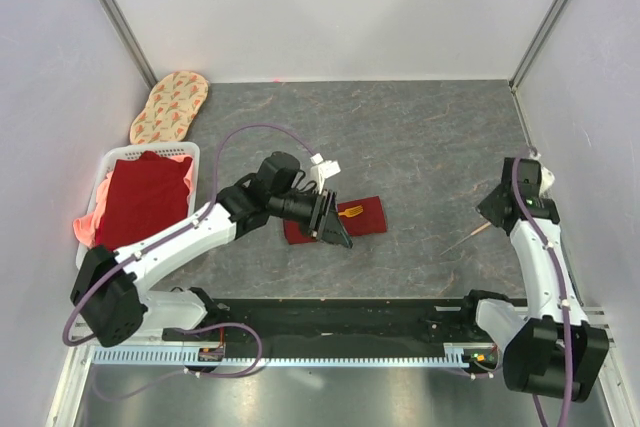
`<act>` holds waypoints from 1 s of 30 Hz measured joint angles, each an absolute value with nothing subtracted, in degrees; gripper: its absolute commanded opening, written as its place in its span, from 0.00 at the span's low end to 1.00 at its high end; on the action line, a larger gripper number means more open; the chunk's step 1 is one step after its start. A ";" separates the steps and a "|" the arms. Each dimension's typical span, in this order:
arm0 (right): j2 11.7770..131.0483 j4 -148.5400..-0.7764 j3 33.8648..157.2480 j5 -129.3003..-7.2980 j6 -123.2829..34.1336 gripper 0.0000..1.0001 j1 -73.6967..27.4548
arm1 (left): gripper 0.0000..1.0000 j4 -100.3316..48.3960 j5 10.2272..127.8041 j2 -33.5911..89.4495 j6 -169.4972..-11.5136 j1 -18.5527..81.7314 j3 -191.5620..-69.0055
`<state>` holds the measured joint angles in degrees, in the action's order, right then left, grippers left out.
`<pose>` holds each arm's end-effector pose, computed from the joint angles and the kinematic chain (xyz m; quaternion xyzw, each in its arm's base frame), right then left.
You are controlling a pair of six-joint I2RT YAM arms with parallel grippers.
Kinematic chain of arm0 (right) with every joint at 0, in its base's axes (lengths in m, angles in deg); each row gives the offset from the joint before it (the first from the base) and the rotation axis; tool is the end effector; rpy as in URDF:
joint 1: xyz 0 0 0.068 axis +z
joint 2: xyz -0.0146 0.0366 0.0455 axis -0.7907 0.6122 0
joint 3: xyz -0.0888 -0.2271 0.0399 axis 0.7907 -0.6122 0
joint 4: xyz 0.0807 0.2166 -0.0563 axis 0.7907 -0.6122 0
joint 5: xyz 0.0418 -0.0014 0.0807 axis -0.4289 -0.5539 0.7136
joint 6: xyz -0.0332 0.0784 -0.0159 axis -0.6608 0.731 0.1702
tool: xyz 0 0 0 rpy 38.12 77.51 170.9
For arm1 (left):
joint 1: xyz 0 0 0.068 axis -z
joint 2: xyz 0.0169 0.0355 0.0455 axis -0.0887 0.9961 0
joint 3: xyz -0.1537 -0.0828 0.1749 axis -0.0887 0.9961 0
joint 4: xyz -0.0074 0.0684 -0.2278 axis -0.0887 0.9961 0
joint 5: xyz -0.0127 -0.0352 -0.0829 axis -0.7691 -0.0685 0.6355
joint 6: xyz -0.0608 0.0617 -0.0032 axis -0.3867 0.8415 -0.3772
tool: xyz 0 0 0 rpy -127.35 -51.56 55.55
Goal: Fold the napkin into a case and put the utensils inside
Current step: Pick up the utensils from the corner of the board, then pass from the right arm to the left
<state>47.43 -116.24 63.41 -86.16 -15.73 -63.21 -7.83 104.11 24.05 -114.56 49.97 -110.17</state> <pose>0.1964 -0.0518 0.1958 0.4007 0.8639 -0.0205 0.3044 0.1594 -0.2332 0.2465 0.2352 0.8098 -0.5256 0.1124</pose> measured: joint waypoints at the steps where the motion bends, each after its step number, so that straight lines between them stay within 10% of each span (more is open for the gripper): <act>1: 47.54 -115.45 64.37 -85.11 -17.37 0.00 -61.85 | 0.49 -8.05 105.38 24.97 -115.02 48.79 -110.63; 13: 67.10 -105.90 83.89 -66.42 -42.29 0.00 -24.65 | 0.63 -14.15 117.27 31.61 -121.23 33.51 -111.98; 30: 70.99 -107.71 85.98 -49.02 -54.74 0.00 -10.12 | 0.61 -10.06 114.80 31.22 -121.91 28.84 -112.02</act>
<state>70.99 -107.71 85.98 -49.02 -54.74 -10.12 -10.06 114.80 31.22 -121.91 28.84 -112.02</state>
